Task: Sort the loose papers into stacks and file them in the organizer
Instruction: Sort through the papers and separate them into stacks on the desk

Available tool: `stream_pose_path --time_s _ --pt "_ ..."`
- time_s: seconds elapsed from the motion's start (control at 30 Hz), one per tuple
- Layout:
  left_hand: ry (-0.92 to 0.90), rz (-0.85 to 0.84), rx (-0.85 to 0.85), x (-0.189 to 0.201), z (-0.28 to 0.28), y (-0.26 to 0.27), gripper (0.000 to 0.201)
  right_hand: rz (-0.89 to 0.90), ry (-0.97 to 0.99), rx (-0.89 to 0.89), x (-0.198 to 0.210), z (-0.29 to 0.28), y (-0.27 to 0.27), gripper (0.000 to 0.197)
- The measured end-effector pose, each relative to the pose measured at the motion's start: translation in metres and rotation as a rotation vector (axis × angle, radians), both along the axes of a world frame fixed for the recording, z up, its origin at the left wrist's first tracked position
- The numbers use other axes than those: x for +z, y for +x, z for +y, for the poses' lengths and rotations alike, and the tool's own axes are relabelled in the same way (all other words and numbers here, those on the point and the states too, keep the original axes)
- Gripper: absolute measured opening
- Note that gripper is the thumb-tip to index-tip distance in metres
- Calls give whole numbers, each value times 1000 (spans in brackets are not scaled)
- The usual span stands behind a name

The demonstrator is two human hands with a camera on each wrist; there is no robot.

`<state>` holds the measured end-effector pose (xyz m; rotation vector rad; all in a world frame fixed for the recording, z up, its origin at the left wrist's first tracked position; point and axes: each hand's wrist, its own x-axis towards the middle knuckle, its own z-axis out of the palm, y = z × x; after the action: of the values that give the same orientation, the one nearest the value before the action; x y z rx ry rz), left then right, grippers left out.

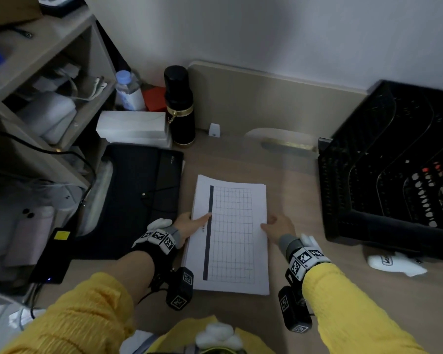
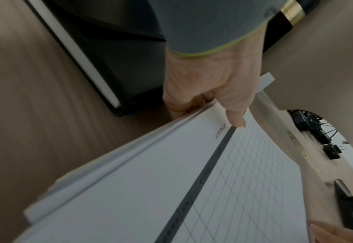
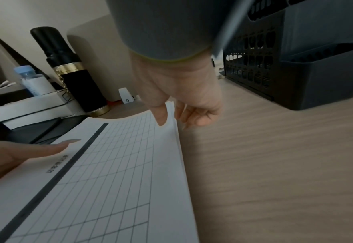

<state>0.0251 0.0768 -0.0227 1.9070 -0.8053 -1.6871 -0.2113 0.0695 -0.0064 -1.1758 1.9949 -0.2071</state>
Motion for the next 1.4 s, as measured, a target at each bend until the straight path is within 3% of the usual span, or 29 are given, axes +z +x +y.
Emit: stream_pose_path --time_s 0.23,0.4,0.57,0.67,0.8,1.03,1.23,1.4 --pt "14 14 -59 1 0 4 49 32 86 15 -9 -4 6 42" --pt "21 14 -107 0 0 7 30 -7 98 -4 -12 -6 8 36" --pt "30 11 -119 1 0 9 41 -43 99 13 -11 -9 8 36" --pt "38 38 -69 -1 0 9 61 31 86 47 -6 -18 -5 31" --pt "6 67 -36 -3 3 8 55 141 67 -15 5 -32 -37 39" --pt "3 61 47 -9 0 6 46 130 154 -135 -7 -18 -55 61" --pt "58 143 13 -4 -3 7 48 147 122 -36 -13 -14 -53 33" --pt "53 117 -1 -5 -3 5 51 102 -41 -44 -10 -12 -45 32"
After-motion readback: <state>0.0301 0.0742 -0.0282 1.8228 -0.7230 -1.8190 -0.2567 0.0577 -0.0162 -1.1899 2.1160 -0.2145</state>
